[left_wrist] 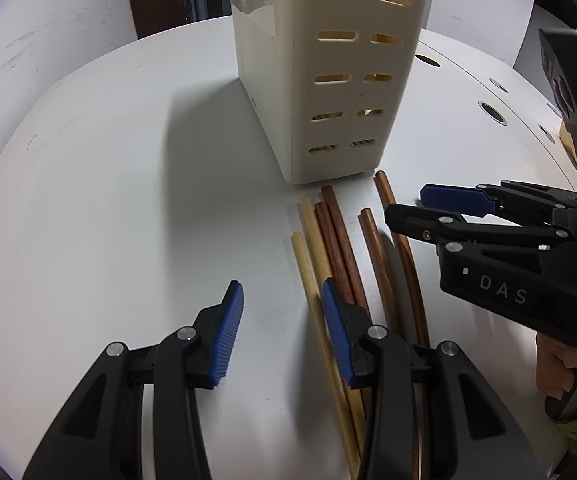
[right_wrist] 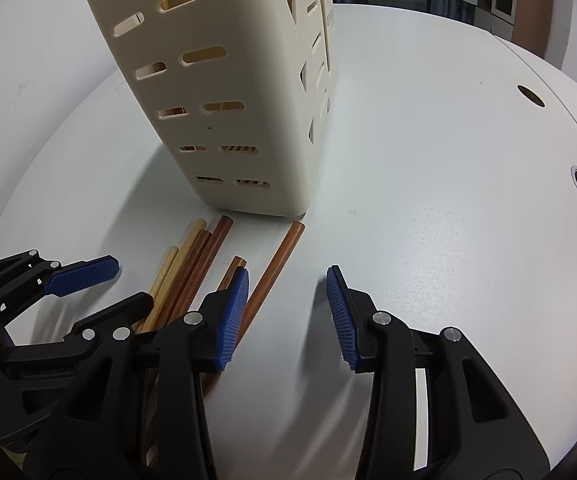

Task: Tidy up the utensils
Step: 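Move both open tools down to the chopsticks lying beside the holder, then close the left tool on a light chopstick while the right tool grasps a dark brown one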

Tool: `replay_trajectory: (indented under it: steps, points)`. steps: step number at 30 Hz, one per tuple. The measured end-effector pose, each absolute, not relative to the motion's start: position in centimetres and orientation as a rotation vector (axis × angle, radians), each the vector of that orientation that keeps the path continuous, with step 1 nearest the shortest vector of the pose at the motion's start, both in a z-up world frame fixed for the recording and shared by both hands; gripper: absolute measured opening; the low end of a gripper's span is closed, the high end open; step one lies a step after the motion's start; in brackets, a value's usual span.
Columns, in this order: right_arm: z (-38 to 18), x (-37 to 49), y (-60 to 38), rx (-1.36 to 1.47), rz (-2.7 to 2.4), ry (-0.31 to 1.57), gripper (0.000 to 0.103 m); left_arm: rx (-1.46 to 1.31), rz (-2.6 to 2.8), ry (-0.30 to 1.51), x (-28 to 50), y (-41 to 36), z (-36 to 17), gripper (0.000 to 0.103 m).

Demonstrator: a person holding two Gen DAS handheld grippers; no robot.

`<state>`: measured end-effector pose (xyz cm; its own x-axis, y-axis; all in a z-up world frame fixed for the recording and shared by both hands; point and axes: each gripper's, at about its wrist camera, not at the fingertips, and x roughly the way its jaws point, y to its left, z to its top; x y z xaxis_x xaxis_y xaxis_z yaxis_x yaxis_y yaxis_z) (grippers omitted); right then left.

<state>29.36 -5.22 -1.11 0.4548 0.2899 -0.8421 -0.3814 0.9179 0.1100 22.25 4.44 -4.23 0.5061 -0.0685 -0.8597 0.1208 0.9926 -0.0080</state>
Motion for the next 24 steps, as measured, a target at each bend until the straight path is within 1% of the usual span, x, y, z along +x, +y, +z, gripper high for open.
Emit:
replay_trajectory:
  steps: [12,16,18,20,24]
  points:
    - [-0.8,27.5,-4.2,-0.162,0.391,1.030,0.024,0.061,-0.107,1.045,22.9,3.6,-4.8,0.041]
    - [-0.7,27.3,-4.0,-0.175,0.392,1.052,0.017,0.061,-0.084,1.040,23.1,4.0,-4.8,0.027]
    - [-0.5,26.9,-3.8,-0.176,0.391,1.062,0.016,0.070,-0.081,1.036,23.2,4.1,-4.8,0.021]
    - [-0.5,26.9,-3.9,-0.184,0.387,1.068,0.014,0.073,-0.062,1.037,23.4,4.3,-4.8,0.008]
    - [-0.6,26.9,-4.2,-0.193,0.380,1.068,0.008,0.077,-0.060,1.037,23.6,4.4,-4.8,0.004]
